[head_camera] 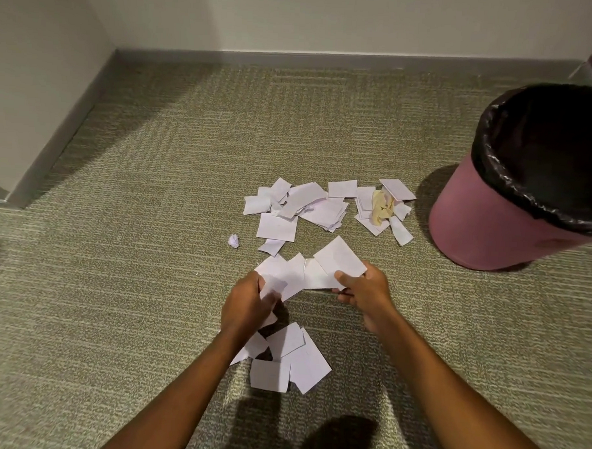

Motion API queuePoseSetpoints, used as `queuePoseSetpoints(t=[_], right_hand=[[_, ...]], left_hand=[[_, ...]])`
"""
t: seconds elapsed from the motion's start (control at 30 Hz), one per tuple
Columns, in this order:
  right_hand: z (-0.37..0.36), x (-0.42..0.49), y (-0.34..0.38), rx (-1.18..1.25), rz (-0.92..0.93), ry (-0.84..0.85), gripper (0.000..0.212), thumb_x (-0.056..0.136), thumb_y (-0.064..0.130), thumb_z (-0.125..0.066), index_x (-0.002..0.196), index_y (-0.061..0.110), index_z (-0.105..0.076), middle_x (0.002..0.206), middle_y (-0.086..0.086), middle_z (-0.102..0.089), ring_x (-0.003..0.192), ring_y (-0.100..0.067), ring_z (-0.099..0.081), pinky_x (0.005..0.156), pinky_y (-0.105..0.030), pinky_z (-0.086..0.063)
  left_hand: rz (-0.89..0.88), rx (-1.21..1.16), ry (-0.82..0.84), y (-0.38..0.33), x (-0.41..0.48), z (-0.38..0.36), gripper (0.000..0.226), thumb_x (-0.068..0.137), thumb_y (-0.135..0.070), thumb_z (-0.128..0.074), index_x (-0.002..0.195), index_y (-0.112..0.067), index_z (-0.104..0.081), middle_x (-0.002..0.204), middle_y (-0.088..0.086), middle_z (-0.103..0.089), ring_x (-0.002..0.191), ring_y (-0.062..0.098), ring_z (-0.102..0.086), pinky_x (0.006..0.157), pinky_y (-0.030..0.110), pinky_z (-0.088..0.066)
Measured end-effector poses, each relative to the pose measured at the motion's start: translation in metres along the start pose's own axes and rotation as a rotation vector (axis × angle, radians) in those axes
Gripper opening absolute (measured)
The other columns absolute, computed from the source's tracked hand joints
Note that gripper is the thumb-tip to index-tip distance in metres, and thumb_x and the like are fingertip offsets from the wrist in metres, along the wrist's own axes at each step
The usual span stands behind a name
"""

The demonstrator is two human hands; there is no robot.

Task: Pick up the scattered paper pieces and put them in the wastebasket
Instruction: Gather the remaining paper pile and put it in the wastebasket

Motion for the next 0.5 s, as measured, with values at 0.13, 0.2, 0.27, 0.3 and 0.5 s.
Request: queuePoseSetpoints(t=[0.13, 0.2, 0.27, 0.3, 0.5], right_hand=[[-0.003, -0.019, 0.011, 0.126, 0.002, 0.062, 0.022, 0.100, 0.012, -0.075, 0.121, 0.016, -0.070, 0.118, -0.011, -0.078, 0.099, -0.026, -0.076, 0.083, -0.042, -0.068], [-0.004, -0.031, 0.021, 0.177, 0.025, 0.082, 0.024, 0.101, 0.019, -0.074, 0.125, 0.017, -0.073, 0.119, -0.009, -0.080, 0.113, -0.032, -0.075, 0.097, -0.055, -0.063], [-0.004, -0.046, 0.037, 0.234, 0.050, 0.111, 0.024, 0.102, 0.026, -0.072, 0.124, 0.016, -0.074, 0.118, -0.010, -0.081, 0.117, -0.037, -0.074, 0.103, -0.060, -0.058], [-0.006, -0.054, 0.047, 0.259, 0.065, 0.127, 0.026, 0.103, 0.029, -0.071, 0.125, 0.014, -0.074, 0.118, -0.012, -0.081, 0.116, -0.036, -0.075, 0.102, -0.058, -0.058], [0.005, -0.099, 0.135, 0.364, 0.261, 0.107, 0.027, 0.107, 0.027, -0.065, 0.132, 0.018, -0.070, 0.122, -0.004, -0.081, 0.112, -0.022, -0.078, 0.089, -0.045, -0.065]], left_hand=[[0.094, -0.231, 0.038, -0.003, 0.002, 0.002, 0.022, 0.100, -0.031, -0.068, 0.090, -0.014, -0.056, 0.078, 0.001, -0.060, 0.072, 0.023, -0.052, 0.062, 0.035, -0.038], [0.215, -0.514, 0.078, -0.019, -0.002, 0.006, 0.025, 0.102, -0.031, -0.063, 0.088, -0.011, -0.059, 0.078, 0.003, -0.059, 0.073, 0.022, -0.051, 0.063, 0.033, -0.037], [0.401, -0.762, 0.207, -0.044, -0.005, 0.004, 0.025, 0.107, -0.035, -0.058, 0.093, -0.014, -0.062, 0.074, 0.001, -0.061, 0.064, 0.019, -0.052, 0.058, 0.027, -0.038], [0.490, -0.862, 0.267, -0.058, -0.006, 0.002, 0.025, 0.108, -0.037, -0.055, 0.095, -0.017, -0.061, 0.069, -0.001, -0.061, 0.057, 0.015, -0.050, 0.051, 0.023, -0.037], [0.419, -1.210, 0.542, -0.192, -0.011, 0.022, 0.035, 0.109, -0.040, -0.053, 0.102, -0.013, -0.074, 0.103, 0.013, -0.076, 0.083, 0.027, -0.074, 0.071, 0.037, -0.059]])
Point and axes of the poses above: each hand's wrist, its own x-axis towards the middle knuckle, its own z-axis out of the back of the hand, y = z × x, the point moved 7 cm from there along x, towards the middle knuckle
